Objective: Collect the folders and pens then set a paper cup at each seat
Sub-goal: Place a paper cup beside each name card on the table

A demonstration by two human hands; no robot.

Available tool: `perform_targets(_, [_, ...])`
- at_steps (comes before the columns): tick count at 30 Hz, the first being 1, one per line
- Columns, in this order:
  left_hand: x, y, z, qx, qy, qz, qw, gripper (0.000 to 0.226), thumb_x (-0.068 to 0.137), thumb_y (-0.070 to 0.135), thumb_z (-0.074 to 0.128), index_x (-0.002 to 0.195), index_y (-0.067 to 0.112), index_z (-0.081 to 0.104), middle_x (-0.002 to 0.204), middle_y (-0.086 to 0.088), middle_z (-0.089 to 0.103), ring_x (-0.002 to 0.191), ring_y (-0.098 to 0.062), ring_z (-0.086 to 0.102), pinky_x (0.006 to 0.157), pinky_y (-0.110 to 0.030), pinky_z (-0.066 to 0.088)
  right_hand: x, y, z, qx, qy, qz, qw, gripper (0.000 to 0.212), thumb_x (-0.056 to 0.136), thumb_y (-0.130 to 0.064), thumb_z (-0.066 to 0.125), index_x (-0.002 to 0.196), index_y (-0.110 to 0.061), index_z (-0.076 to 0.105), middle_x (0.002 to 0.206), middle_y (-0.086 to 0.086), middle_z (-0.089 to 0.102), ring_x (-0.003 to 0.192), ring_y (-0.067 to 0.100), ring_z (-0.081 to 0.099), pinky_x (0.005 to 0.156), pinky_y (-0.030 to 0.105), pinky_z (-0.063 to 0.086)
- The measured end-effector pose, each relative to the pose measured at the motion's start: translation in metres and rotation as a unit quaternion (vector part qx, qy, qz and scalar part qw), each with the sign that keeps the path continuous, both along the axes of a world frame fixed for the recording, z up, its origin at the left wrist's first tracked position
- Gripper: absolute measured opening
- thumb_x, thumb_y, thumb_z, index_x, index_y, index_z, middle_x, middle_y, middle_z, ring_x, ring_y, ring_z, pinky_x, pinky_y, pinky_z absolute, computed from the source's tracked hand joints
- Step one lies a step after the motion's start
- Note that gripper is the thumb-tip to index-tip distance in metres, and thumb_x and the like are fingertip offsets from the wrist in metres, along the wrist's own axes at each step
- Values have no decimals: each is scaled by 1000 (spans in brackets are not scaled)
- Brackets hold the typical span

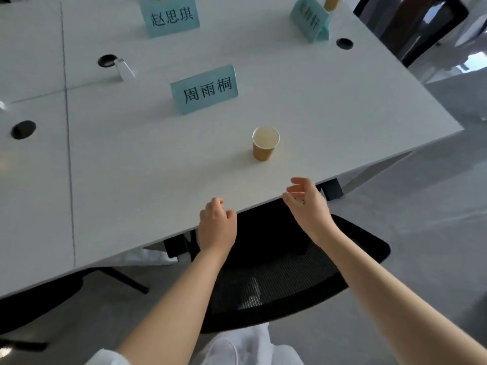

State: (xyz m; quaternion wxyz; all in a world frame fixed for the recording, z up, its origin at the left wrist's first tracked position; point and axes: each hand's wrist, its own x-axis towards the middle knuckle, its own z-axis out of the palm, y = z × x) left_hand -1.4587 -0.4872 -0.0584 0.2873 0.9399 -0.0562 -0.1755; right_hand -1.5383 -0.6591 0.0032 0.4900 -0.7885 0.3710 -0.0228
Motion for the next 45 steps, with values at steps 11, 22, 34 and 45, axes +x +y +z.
perform_targets(11, [81,-73,-31,38,-21,65,997,59,93,20,50,146,2,33,156,-15,30,146,-34,20,119,-42,15,120,-75,-47,-19,21,130,991,102,77,-28,79,151,-16,10,147,8,32,136,21,34,111,35,30])
perform_targets(22, [103,-125,-53,114,11,145,983,66,99,26,40,156,14,9,165,2,-8,151,-32,-8,120,-50,6,162,-109,-74,-5,-57,203,978,76,69,-24,83,131,-24,39,126,-7,51,113,16,52,98,44,46])
perform_targets(34, [139,-183,-80,159,27,268,950,81,91,52,29,155,4,18,163,-16,12,148,-44,5,111,-71,4,259,-172,-82,-16,-105,177,978,83,67,-36,82,132,-30,31,131,-1,48,118,24,53,98,47,48])
perform_targets(45, [138,-186,-95,220,-5,280,934,81,89,51,35,154,5,22,163,-16,16,148,-43,10,111,-70,9,385,-197,-94,-24,-120,128,984,75,68,-29,81,129,-16,39,122,2,54,108,20,54,90,32,47])
